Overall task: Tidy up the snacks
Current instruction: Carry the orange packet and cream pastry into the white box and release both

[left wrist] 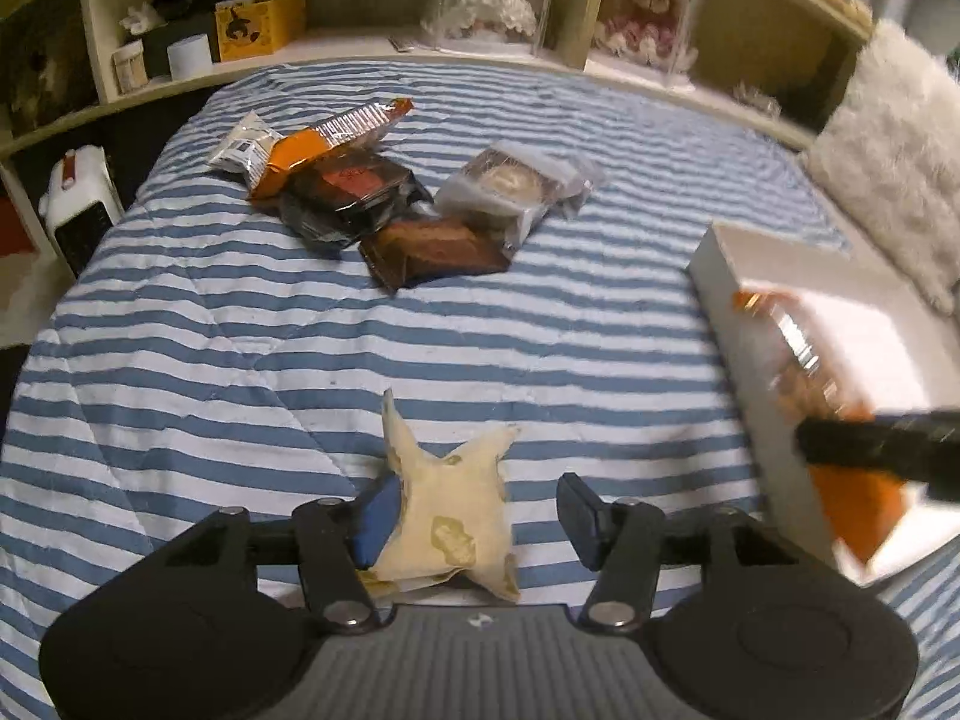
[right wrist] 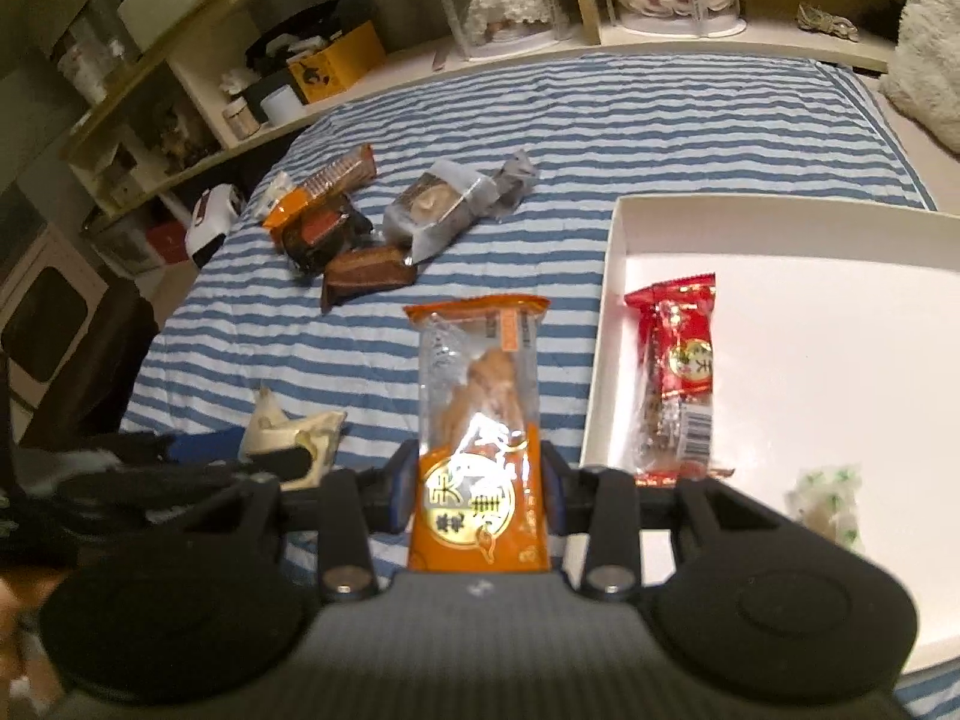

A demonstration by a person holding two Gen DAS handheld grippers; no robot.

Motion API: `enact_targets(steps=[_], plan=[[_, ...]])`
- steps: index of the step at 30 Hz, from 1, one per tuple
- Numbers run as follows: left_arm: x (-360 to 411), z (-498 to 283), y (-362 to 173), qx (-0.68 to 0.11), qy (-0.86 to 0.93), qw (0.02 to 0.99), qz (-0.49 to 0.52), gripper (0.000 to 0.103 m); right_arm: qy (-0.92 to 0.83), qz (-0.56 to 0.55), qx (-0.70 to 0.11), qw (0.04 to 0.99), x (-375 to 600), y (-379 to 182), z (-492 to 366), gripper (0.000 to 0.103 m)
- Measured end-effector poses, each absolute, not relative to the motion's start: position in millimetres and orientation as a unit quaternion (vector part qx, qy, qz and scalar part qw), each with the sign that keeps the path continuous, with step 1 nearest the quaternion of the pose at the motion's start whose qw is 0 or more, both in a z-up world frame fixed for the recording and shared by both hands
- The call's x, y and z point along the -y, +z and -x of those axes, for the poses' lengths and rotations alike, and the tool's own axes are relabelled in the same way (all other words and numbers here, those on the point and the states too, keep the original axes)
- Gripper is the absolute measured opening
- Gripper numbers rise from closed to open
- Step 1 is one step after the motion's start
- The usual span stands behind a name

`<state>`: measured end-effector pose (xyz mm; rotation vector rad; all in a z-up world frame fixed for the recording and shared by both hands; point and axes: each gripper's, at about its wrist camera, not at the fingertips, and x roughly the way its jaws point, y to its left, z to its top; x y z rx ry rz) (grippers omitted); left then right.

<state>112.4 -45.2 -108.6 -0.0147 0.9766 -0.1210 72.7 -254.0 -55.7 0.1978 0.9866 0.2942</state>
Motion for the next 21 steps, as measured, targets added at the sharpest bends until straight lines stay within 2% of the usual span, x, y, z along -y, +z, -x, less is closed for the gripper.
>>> enact_targets(steps=[7,11,14,21], plan=[[39.2,-122.2,-132.2,-0.493,-0.039,0.869,0.021,0.056,0.143,-0.094,-0.472,0.865,249.5,-57.1,-73.8,0.046],[35.0,-125.1,-135.1,-0.495,-0.038,0.867,0.038,0.044,0.142,-0.092,-0.471,0.866,250.0,-57.2,-73.9,0.046],[32.7,-123.6,-131.4,-0.49,-0.039,0.87,0.048,0.04,0.142,-0.094,-0.469,0.867,251.3,-55.3,-74.1,0.046],[39.2,-111.9,-102.9,-0.458,-0.061,0.884,0.064,0.04,0.139,-0.089,-0.453,0.876,259.7,-43.0,-71.3,0.046]])
